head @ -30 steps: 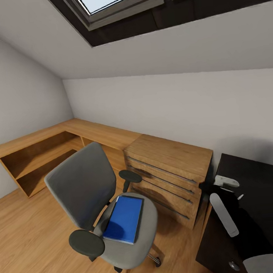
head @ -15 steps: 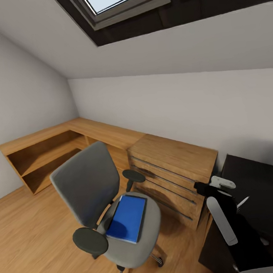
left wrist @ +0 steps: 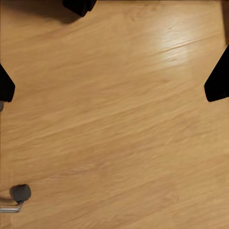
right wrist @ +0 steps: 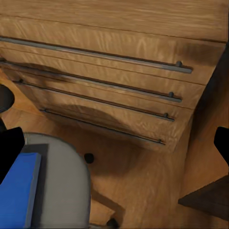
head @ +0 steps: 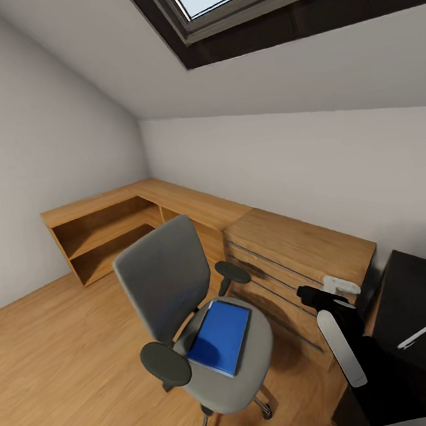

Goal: In the bedroom, organize the workspace by keeping the computer under the desk, ensuring the monitor is on the desk, placing the keyboard on the desk next to the monitor, placing the mouse on the desk next to the keyboard, moving the folder from the swivel chair onto the desk next to the mouse, stacking the notebook on top of the folder with the pen on top of the notebook, and positioning the swivel chair next to the desk.

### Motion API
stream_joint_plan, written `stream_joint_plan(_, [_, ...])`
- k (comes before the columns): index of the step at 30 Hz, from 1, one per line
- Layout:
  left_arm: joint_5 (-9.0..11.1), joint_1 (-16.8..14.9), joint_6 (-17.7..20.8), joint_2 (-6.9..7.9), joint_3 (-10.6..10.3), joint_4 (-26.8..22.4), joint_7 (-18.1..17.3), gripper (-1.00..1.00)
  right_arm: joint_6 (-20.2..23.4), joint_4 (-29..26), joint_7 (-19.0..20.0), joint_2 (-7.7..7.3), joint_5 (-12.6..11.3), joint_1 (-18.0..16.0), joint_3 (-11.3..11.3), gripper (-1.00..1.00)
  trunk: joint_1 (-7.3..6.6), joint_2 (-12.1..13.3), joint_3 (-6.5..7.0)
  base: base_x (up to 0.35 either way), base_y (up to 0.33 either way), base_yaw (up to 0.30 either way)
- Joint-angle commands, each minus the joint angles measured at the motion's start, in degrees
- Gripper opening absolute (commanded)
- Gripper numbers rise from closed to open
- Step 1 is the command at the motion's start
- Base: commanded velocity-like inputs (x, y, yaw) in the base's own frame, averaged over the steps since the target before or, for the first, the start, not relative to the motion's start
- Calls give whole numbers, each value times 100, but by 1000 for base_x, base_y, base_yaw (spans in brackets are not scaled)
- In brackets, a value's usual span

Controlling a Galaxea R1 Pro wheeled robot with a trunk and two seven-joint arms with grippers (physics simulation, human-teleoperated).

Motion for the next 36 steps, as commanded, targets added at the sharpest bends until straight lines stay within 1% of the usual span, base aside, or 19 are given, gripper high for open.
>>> stream_joint_plan(1, [57,-6,-20,0,-43,8,5,100,14,-6,-52,-4,-46,-3,12,100,0,-4,-6,0,0,274])
stream_joint_plan(18, [54,-6,-19,1,-43,8,5,100,-1,38,-48,-4,-38,0,98,100,0,-4,13,0,0,266])
stream_joint_plan(33, [52,-6,-39,-36,-52,8,-8,100,-25,62,-50,1,-53,65,104,100,0,-4,121,0,0,150])
stream_joint_plan(36, [55,-6,-37,-43,-48,8,-6,100,-66,158,-45,21,-59,71,108,100,0,-4,144,0,0,132])
